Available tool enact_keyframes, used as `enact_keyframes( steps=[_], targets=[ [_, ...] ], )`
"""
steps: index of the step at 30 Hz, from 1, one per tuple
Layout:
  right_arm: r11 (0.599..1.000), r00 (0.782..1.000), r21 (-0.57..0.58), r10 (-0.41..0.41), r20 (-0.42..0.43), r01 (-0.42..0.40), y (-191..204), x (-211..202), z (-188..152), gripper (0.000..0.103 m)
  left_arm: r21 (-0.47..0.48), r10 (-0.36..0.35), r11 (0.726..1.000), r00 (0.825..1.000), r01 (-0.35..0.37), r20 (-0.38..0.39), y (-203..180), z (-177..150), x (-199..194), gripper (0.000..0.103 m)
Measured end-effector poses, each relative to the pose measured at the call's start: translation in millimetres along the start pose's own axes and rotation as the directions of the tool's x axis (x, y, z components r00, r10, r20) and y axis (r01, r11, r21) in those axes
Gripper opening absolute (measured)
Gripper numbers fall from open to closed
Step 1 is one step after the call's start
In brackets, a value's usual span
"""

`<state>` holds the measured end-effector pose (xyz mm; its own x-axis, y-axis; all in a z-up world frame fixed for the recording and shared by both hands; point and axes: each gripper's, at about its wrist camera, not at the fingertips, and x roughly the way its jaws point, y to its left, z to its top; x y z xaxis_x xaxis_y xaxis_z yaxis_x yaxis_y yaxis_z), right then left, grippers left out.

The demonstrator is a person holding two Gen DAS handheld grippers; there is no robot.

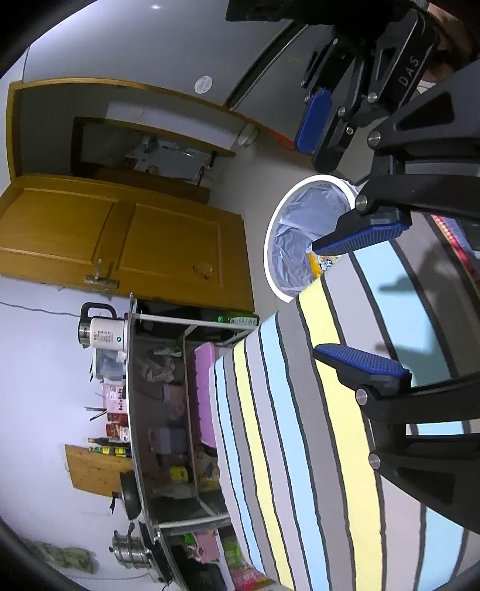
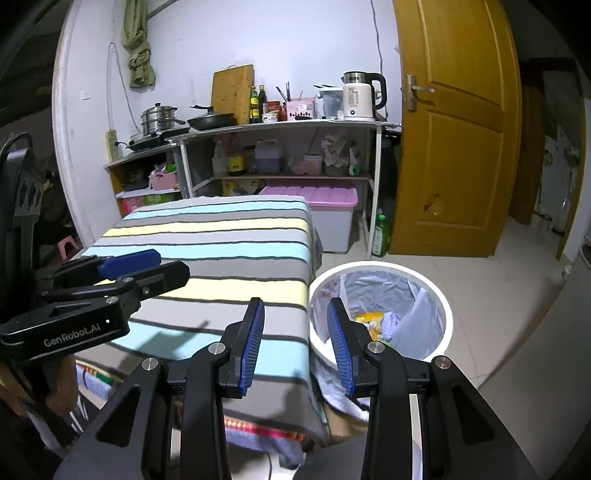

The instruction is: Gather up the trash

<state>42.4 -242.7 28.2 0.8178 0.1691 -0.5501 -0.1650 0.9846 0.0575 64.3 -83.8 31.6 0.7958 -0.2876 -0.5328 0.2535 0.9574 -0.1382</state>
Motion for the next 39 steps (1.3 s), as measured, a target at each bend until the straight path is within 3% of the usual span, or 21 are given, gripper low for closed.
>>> enact_keyframes(
  steps=[16, 39],
  targets=[
    [1.000, 1.000, 0.001, 0.000, 0.000, 0.000, 7.0, -18.0, -20.1, 0.037, -0.005, 0.043, 0.999, 0.998, -0.043, 0.040, -1.0, -23.9, -30.1, 0.049],
    [1.000, 1.000, -0.001, 0.000, 0.000, 0.000, 7.6, -21.1, -23.3, 0.037, -0.003, 0.056, 0.998, 0.998, -0.056, 0.035, -2.8, -27.3, -27.6, 0.049]
  ],
)
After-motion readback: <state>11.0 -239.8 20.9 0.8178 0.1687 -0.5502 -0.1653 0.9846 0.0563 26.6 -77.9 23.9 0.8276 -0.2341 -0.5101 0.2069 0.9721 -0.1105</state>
